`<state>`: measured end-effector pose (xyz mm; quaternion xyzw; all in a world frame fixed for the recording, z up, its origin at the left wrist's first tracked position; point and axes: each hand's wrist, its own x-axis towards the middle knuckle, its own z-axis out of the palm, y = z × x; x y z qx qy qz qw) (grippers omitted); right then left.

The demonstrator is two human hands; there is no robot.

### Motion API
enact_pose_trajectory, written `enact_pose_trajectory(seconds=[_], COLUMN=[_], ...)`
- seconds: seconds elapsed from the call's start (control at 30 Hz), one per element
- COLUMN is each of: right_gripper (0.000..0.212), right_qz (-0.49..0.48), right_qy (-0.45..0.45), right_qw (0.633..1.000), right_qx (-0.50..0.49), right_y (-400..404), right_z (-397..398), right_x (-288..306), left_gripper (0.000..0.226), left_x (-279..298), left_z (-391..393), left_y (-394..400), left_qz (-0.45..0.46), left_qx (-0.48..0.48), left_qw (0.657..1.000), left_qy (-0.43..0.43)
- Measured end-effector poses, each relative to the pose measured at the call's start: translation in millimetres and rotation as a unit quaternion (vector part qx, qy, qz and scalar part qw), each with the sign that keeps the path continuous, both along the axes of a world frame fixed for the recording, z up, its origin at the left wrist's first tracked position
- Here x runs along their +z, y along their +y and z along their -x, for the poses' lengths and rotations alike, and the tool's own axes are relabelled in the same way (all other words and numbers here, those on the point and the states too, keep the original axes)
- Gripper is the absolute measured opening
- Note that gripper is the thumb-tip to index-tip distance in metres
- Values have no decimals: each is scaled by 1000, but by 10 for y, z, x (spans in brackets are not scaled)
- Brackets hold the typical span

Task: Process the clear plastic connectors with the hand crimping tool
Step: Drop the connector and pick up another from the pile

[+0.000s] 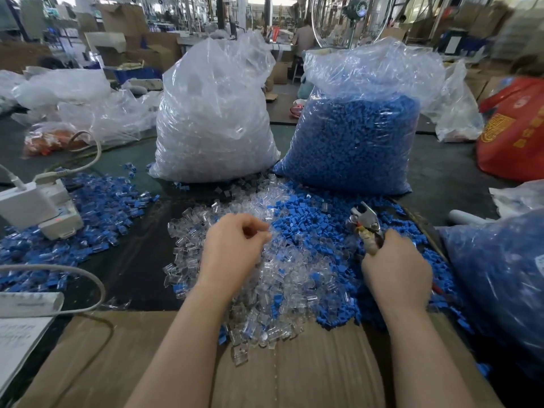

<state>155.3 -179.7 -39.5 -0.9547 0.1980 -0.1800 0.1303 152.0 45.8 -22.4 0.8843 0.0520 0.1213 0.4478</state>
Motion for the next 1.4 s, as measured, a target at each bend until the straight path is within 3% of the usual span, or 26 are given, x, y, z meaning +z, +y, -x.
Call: enact_pose_trajectory(seconds=[0.1,0.23,0.37,0.53,0.97,1.27,1.4], right_gripper=[13,13,10,16,13,11,9], right_qz=[-151,-307,-391,-442,-429,-439,-447], right_qy=[-73,-147,-186,-199,-228,-213,-204], right_qw=[983,919,859,824,829,833,829], right_qx=[75,200,273,295,278,261,268], right_y=[101,313,484,592,630,653,653], right_z=[-19,20,95,136,162,146,144], right_x=[25,70,118,136,92,82,90], left_gripper=[8,11,12,11,8,16,18], left_x=[78,156,168,184,207,191,157], left_z=[36,64,81,94,130,149,132], left_y=[-44,-129,-202,-270,-398,-471,-474], left_qz=[170,308,361,399,404,289,276], left_qx=[-6,-30,-49,-62,-79,-48,-41], left_qw=[985,950,931,914,911,953,956], left_qy=[-5,29,39,47,7,-76,-88])
